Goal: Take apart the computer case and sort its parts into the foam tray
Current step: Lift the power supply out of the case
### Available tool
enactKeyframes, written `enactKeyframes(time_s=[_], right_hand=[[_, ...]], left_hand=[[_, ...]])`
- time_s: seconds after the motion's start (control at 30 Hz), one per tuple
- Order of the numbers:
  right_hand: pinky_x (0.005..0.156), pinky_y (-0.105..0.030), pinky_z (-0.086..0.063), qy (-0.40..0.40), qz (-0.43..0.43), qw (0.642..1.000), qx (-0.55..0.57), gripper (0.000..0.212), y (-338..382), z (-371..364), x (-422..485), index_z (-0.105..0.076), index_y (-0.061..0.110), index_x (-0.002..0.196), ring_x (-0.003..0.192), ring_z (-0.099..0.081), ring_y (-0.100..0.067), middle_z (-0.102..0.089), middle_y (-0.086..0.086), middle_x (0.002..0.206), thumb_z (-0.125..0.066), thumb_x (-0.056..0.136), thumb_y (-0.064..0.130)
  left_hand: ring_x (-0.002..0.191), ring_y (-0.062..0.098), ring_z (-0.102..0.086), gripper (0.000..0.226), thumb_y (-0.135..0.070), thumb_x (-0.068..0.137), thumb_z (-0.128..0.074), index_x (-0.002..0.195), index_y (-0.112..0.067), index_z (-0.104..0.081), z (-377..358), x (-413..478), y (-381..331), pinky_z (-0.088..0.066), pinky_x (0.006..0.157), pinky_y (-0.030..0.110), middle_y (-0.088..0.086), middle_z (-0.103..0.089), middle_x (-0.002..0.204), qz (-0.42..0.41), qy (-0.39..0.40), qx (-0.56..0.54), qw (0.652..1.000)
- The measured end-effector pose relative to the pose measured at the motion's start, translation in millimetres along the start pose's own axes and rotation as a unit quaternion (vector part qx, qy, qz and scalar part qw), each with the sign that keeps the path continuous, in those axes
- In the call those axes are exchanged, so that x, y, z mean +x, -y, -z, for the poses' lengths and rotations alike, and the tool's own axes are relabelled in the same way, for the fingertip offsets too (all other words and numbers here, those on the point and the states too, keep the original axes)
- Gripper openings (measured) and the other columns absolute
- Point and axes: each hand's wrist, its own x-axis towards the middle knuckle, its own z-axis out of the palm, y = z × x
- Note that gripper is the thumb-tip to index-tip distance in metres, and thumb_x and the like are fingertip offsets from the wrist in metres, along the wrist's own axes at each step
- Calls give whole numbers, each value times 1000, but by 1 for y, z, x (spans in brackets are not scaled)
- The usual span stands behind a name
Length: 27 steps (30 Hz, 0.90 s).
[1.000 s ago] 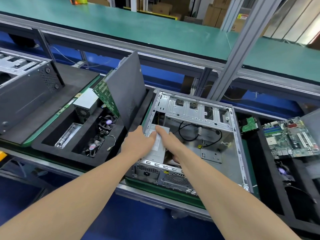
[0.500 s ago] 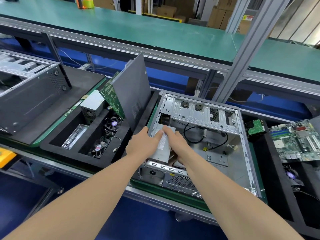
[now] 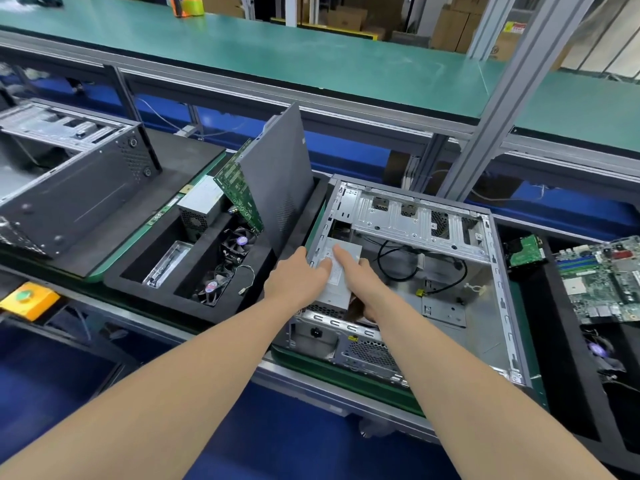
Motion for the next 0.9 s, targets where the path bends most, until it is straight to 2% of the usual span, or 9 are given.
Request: enactKeyframes(time_s=[0.1, 0.17, 0.23, 0.33, 0.43, 0.6, 0.77, 0.83, 0.9], right_hand=[[112, -52, -49, -15, 15, 1000, 19, 105, 0, 0, 5, -29, 20, 160, 136, -56, -32, -48, -5, 157, -61, 82, 82], [104, -53, -55, -26, 30, 999, 29, 87, -1, 1, 7, -44, 18, 143, 121, -67, -31, -61, -5, 140, -65, 82, 78], [103, -52, -56, -35, 41, 998, 27, 73, 0, 0, 8, -46, 22, 128, 116, -68, -30, -62, -4, 134, -65, 83, 77], [104, -51, -56, -41, 43, 998, 29, 70, 3, 1, 6, -48, 25, 129, 116, -68, -28, -62, -3, 135, -63, 85, 77], [108, -52, -52, -55, 53, 997, 27, 78, 3, 0, 7, -47, 22, 143, 123, -63, -29, -59, -3, 141, -63, 88, 74], [112, -55, -48, -62, 29, 995, 74, 100, 2, 2, 5, -38, 18, 154, 130, -59, -32, -56, -9, 148, -70, 80, 76], [122, -56, -36, 32, -25, 996, 77, 131, -1, -1, -3, -11, 28, 168, 150, -42, -33, -37, -4, 168, -66, 68, 92], [125, -53, -32, 42, -15, 996, 74, 129, -1, -1, -2, -5, 30, 169, 155, -34, -27, -23, 2, 174, -64, 72, 91], [125, -52, -32, 30, 0, 997, 75, 124, 0, -1, 2, -10, 28, 170, 156, -33, -26, -22, 3, 175, -62, 75, 89]], left_hand=[[112, 32, -61, 65, -75, 85, -41, 131, -29, -50, -1, 0, 2, -52, 93, 47, 2, -64, 125, -1, 1, 2, 1000], [109, 30, -62, 64, -78, 84, -40, 126, -31, -51, -3, 1, 4, -53, 92, 46, 0, -66, 121, -4, -2, -3, 1000], [109, 30, -62, 66, -81, 83, -40, 125, -31, -51, -3, 3, 3, -52, 92, 45, 0, -66, 122, -3, -7, -6, 1000], [116, 32, -60, 71, -84, 83, -38, 132, -32, -48, -3, 5, 1, -46, 83, 38, 2, -63, 130, 2, -14, 12, 1000], [114, 33, -60, 74, -88, 80, -36, 129, -34, -48, -2, 5, 0, -42, 77, 37, 3, -63, 128, 11, -10, 11, 1000], [127, 34, -55, 97, -94, 74, -36, 148, -31, -40, 1, 5, -3, -39, 80, 39, 5, -55, 143, 32, -1, 5, 999], [111, 35, -61, 70, -79, 81, -39, 126, -27, -52, -1, 1, -1, -49, 85, 43, 6, -64, 126, 18, -8, -1, 1000], [111, 35, -60, 65, -75, 83, -40, 127, -28, -51, -1, 2, -1, -46, 81, 41, 5, -64, 126, 12, -11, 3, 1000], [109, 34, -61, 66, -77, 83, -39, 129, -31, -50, -1, 3, -1, -45, 79, 40, 3, -65, 124, 5, -13, 10, 1000]])
